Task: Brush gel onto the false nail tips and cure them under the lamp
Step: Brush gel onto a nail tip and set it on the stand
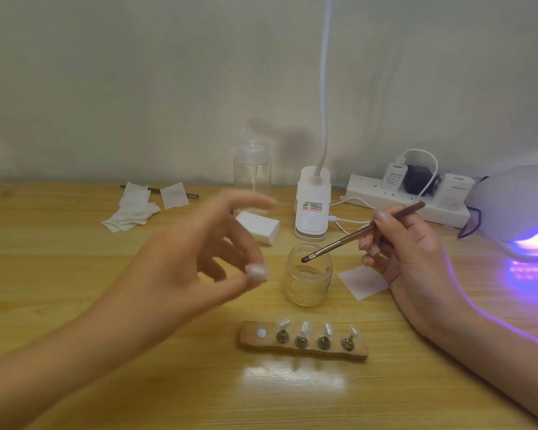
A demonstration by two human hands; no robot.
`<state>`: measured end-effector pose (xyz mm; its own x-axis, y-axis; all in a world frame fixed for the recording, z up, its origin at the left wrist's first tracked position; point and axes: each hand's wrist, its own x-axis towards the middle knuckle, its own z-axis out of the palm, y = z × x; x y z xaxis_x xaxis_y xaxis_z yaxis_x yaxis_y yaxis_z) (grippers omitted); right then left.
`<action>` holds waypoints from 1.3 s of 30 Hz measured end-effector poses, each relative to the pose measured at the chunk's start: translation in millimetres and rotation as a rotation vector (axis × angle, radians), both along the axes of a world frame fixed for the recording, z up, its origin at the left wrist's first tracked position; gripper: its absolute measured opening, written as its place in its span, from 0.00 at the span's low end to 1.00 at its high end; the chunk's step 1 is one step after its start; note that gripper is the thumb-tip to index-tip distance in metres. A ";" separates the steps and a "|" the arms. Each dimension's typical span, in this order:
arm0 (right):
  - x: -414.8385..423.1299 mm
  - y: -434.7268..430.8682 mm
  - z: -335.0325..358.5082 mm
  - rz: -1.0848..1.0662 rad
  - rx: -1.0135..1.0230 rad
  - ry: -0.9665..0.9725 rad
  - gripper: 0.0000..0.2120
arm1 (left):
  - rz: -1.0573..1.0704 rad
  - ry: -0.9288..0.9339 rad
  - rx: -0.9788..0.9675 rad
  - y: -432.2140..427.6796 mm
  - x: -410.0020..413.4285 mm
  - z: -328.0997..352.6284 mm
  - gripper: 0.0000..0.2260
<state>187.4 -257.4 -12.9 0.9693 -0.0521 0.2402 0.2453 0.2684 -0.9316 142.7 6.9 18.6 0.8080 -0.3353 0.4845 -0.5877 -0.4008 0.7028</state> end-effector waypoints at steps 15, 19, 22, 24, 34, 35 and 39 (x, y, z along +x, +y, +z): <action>1.4 -1.8 -0.4 -0.024 0.044 -0.005 0.13 | 0.026 0.201 -0.341 -25.2 33.9 -27.1 0.24; 2.0 -1.6 0.1 -0.020 0.060 0.015 0.13 | 0.048 0.154 -0.263 -24.9 30.7 -35.3 0.25; 1.7 -2.3 -0.1 -0.013 0.064 0.020 0.11 | 0.018 0.146 -0.275 -25.1 30.6 -37.2 0.26; 1.5 -3.0 -0.5 -0.007 0.067 0.020 0.09 | -0.005 0.145 -0.286 -24.9 30.9 -37.6 0.26; 0.6 -2.7 0.3 0.013 0.075 0.038 0.07 | -0.049 0.140 -0.278 -27.3 29.3 -37.3 0.27; 0.7 -2.6 0.3 0.016 0.074 0.039 0.07 | -0.044 0.137 -0.276 -27.2 29.1 -37.4 0.26; 1.1 -2.4 -0.3 0.019 0.039 0.037 0.08 | -0.028 0.126 -0.254 -27.3 29.2 -38.3 0.26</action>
